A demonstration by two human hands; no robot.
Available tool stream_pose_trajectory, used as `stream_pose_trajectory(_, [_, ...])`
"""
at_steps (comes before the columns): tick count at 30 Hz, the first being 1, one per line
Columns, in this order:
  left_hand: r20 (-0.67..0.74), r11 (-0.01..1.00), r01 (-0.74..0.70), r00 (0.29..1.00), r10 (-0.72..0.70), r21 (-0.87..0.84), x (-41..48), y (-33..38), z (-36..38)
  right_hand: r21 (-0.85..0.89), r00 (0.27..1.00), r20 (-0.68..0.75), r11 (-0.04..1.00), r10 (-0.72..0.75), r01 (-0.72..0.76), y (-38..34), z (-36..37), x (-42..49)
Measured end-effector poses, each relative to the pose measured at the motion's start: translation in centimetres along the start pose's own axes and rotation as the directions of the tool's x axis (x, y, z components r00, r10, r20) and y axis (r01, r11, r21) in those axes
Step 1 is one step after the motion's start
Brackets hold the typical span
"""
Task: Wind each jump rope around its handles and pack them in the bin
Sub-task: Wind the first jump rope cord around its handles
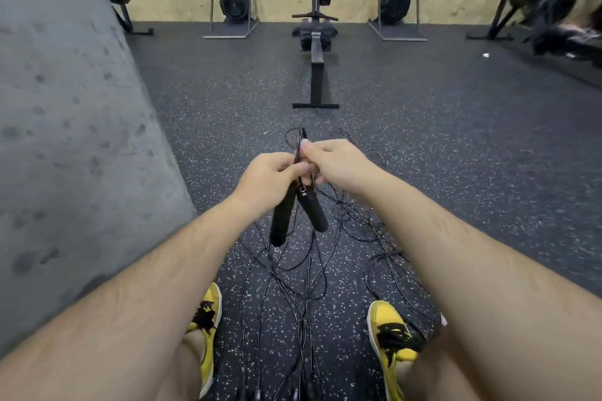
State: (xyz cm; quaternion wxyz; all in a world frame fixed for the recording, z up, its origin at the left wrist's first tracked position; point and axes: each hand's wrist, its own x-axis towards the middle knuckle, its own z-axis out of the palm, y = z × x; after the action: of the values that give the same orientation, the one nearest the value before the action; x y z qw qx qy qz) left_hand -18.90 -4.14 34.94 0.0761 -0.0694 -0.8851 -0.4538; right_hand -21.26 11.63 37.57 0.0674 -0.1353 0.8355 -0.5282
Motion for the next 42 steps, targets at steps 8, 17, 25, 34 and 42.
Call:
stream_pose_trajectory(8, [-0.101,0.999,-0.006,0.995,0.011,0.041,0.8,-0.1,-0.3,-0.002,0.976,0.193,0.995,0.099,-0.100,1.4,-1.4,-1.3])
stream_pose_trajectory(17, [-0.134,0.995,0.068,0.988,-0.078,-0.077,0.9,-0.4,-0.4,-0.252,0.990,0.126,0.967,0.061,-0.028,2.4,-0.4,-1.2])
stream_pose_trajectory(25, [-0.167,0.964,0.096,0.976,-0.139,-0.246,0.4,0.3,0.3,-0.269,1.000,0.028,0.963,0.009,-0.001,1.5,0.0,-2.1])
stream_pose_trajectory(34, [-0.226,0.838,0.170,0.918,-0.326,-0.519,1.1,0.9,0.9,-0.434,0.992,-0.125,0.898,0.022,-0.074,1.7,4.7,-3.1])
stream_pose_trajectory(42, [-0.100,0.939,0.343,0.936,-0.338,0.036,-0.7,2.3,-1.4,-0.698,0.976,-0.143,0.716,-0.166,0.019,1.2,1.6,-2.0])
